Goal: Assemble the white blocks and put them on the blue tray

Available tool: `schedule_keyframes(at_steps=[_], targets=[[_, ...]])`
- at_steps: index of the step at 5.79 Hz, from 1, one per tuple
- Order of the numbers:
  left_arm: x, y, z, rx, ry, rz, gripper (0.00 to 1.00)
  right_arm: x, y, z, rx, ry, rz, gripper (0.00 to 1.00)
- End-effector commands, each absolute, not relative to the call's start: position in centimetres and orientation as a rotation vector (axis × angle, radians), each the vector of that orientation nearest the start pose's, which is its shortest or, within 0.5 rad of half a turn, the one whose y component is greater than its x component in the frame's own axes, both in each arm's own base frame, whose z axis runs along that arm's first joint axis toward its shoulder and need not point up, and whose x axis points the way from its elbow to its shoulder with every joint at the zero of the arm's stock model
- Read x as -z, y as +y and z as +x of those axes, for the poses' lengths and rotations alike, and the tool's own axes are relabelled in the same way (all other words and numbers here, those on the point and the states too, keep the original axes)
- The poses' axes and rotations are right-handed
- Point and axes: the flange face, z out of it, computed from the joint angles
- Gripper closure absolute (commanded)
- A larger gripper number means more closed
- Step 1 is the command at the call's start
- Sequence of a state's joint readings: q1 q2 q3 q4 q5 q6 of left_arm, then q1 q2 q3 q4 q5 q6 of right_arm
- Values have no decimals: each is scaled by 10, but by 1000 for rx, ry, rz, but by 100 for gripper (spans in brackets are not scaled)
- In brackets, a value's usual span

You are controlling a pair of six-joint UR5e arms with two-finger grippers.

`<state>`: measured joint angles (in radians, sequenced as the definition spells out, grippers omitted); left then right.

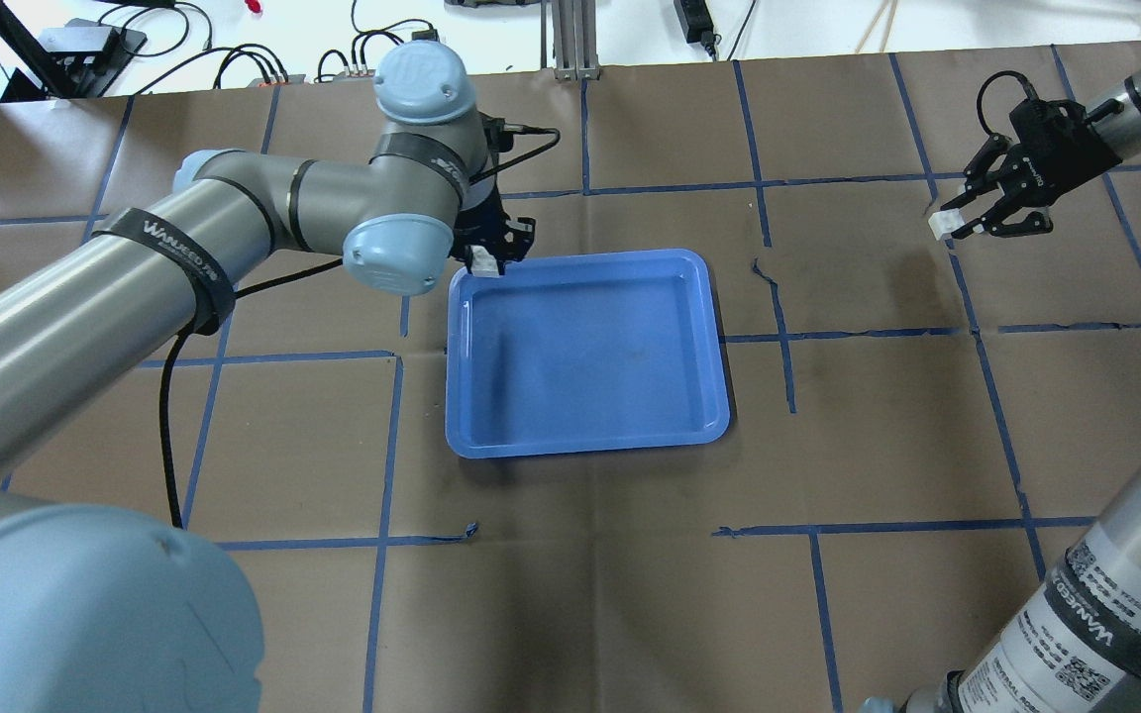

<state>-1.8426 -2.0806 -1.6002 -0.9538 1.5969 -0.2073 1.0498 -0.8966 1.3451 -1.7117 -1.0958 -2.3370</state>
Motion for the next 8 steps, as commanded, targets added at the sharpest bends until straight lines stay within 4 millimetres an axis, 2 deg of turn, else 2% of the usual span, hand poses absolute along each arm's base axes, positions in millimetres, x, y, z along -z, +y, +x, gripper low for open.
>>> schedule_keyframes(at_steps=[1, 2, 3, 4, 5, 6, 7, 8], targets=[[-225, -553, -357, 83, 3132, 102, 100, -252, -664, -165, 598, 1708, -1972, 69], [-217, -540, -368, 57, 3128, 88, 100, -260, -655, -158, 606, 1701, -1945, 69], [-213, -535, -366, 42, 3121, 159, 100, -258, -640, -145, 642, 1693, -1907, 69], [-219, -534, -365, 54, 3067, 559, 99, -262, -622, -135, 648, 1743, -1888, 69], [-221, -534, -365, 58, 2958, 929, 99, -258, -606, -125, 651, 1786, -1878, 69], [-222, -536, -363, 80, 2772, 1314, 99, -252, -590, -116, 662, 1809, -1887, 69], [-220, -533, -361, 57, 2557, 1688, 99, -256, -579, -107, 688, 1869, -1853, 69], [-208, -526, -357, 3, 2396, 1918, 99, -248, -569, -97, 716, 1866, -1822, 69]])
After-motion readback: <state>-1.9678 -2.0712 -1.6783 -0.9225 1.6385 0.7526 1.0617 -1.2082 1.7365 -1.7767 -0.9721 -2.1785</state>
